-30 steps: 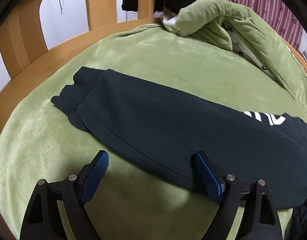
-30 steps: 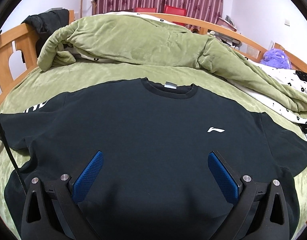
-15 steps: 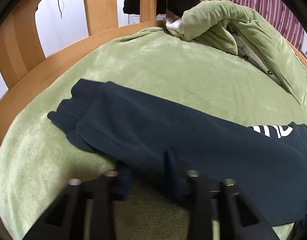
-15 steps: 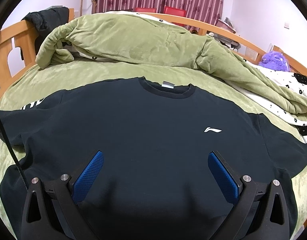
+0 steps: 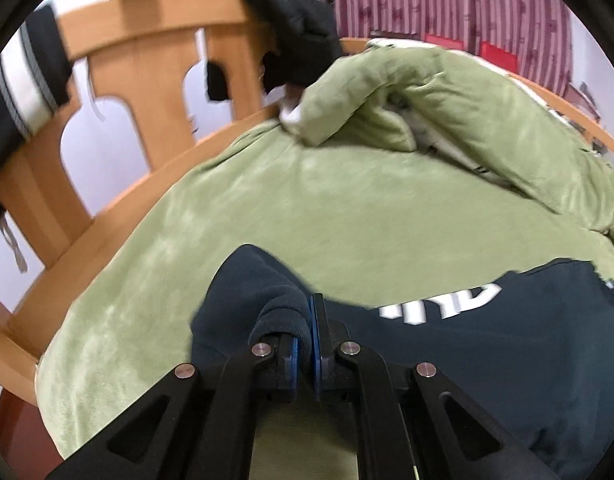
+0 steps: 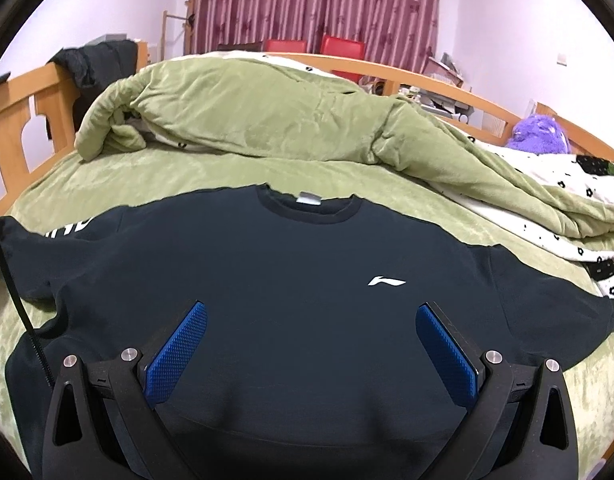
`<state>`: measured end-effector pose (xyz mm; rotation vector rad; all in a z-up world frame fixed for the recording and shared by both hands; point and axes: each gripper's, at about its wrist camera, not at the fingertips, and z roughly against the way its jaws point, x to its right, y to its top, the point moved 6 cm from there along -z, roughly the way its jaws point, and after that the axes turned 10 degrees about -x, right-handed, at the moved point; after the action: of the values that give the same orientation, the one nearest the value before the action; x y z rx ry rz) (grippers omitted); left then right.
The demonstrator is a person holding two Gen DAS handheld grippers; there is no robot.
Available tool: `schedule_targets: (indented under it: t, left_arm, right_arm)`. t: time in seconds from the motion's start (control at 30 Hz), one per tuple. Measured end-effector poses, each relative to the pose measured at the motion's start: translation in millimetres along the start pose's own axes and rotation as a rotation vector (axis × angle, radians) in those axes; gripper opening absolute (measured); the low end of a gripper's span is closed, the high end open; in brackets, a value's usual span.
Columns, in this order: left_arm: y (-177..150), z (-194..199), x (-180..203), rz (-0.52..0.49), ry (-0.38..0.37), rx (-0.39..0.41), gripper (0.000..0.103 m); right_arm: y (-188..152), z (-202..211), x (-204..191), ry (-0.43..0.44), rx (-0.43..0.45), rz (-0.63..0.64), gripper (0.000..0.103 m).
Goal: Fold small clothes
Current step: 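Fold the held sleeve with the left tool across the sweatshirt body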
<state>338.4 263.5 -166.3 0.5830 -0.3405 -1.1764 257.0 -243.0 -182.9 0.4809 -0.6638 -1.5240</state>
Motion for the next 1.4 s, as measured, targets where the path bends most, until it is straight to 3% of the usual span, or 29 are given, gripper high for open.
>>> schedule_targets:
  t: [0.47, 0.63, 0.93, 1.2, 1.4]
  left_arm:
    - [3, 94, 186, -0.197, -0.096, 0.116, 0.006]
    - [-12, 110, 254, -0.240, -0.155, 0.119, 0.006]
    - [-57, 110, 374, -0.328, -0.239, 0.070, 0.005]
    - [-100, 99, 435, -0.368, -0.302, -0.008, 0.005]
    - [-123, 97, 447, -0.385, -0.332, -0.057, 0.009]
  right_arm:
    - [-11, 18, 103, 0.019, -0.002, -0.140, 0.102]
    - [-20, 31, 136, -0.043, -0.004, -0.135, 0.096]
    - [-37, 37, 192, -0.077, -0.016, -0.194, 0.096]
    - [-44, 32, 211, -0.065, -0.031, -0.237, 0.096]
    - [-40, 35, 205, -0.058, -0.017, -0.224, 0.096]
